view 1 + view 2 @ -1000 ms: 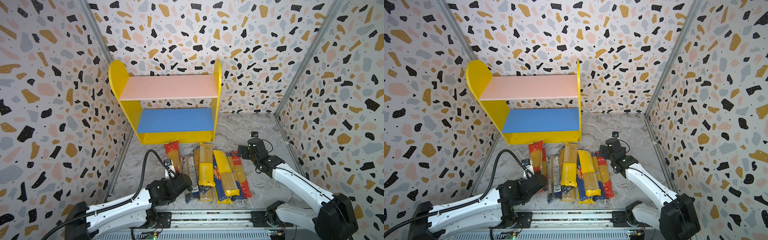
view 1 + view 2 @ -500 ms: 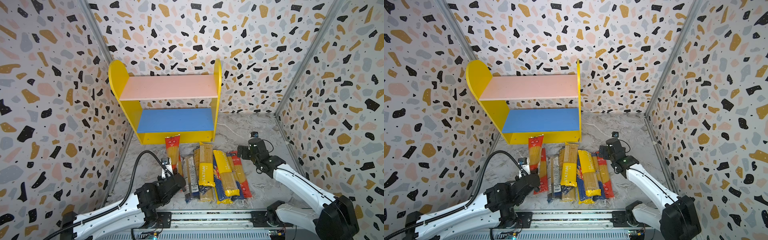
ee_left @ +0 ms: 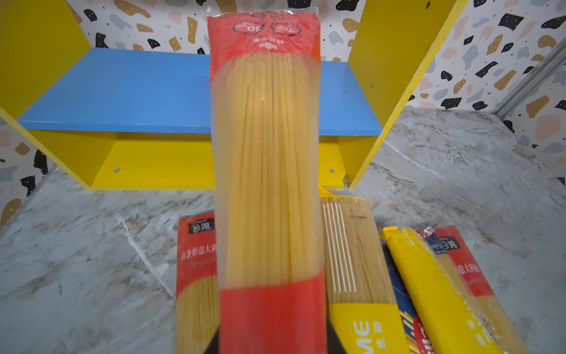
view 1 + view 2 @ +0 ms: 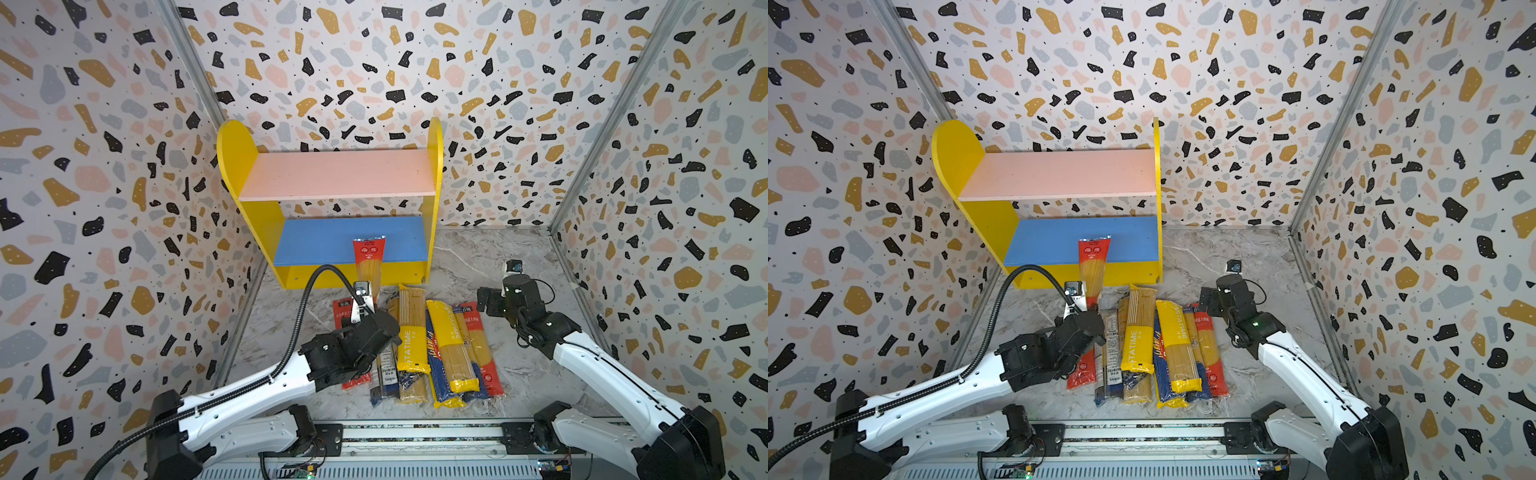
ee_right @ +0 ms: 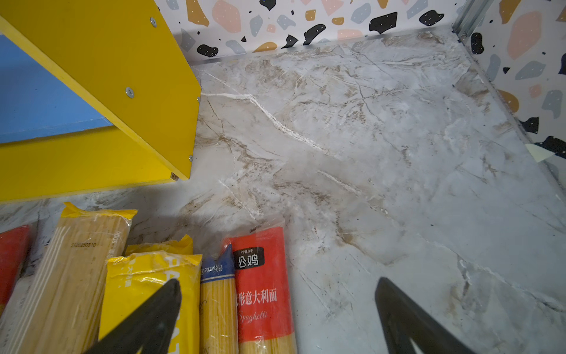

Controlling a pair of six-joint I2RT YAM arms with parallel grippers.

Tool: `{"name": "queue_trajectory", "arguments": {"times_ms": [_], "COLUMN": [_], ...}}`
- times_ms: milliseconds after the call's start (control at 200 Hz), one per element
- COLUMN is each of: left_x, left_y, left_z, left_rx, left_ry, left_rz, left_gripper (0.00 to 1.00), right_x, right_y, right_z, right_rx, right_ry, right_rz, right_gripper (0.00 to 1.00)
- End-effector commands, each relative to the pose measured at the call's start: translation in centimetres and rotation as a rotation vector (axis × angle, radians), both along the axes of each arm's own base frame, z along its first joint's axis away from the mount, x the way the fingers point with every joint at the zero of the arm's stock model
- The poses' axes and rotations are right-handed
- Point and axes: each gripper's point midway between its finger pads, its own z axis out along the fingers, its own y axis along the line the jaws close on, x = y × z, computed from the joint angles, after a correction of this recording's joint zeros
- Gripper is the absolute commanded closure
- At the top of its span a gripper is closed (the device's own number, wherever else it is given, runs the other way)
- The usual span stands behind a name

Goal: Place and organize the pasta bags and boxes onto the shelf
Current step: 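Grasp the red-and-clear spaghetti bag with the left gripper and lift it upright, then carry the bag onto the blue shelf with the left gripper while the right arm shifts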

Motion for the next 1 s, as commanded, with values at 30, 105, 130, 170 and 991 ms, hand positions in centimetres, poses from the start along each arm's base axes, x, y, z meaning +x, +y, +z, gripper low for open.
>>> {"name": "queue_trajectory", "arguments": {"times_ms": [30,105,130,170,991], "left_x": [3.8,5.1,5.5,6.2,17.0], "left_y": [-0.2,-0.2,-0.3,-0.5,-8.4], "left_z": [5.3,5.4,5.4,5.5,6.3], "left_rx": [-0.155,-0.179,-0.179,-0.177,-0.157], "left_ry": [-0.159,-0.162,-0.162,-0.164,-0.172], "left_rz": [0.059,0.066,0.064,0.064,-0.002], "left_gripper": [0.84,0.84,0.84,0.84,0.85], "right_x": [-0.4,-0.5,-0.6,-0.7,-4.9], "right_y": [0.1,0.3,0.3,0.4,8.3], "right_z": [1.7,1.9,2.0,2.1,8.2], "right_rx": [0.039,0.05,0.053,0.055,0.183], "right_ry": [-0.021,-0.025,-0.026,-0.03,-0.198], "right_rz": [0.006,0.016,0.02,0.029,0.41], "right_gripper": [0.01,0.01,0.01,0.01,0.01]}}
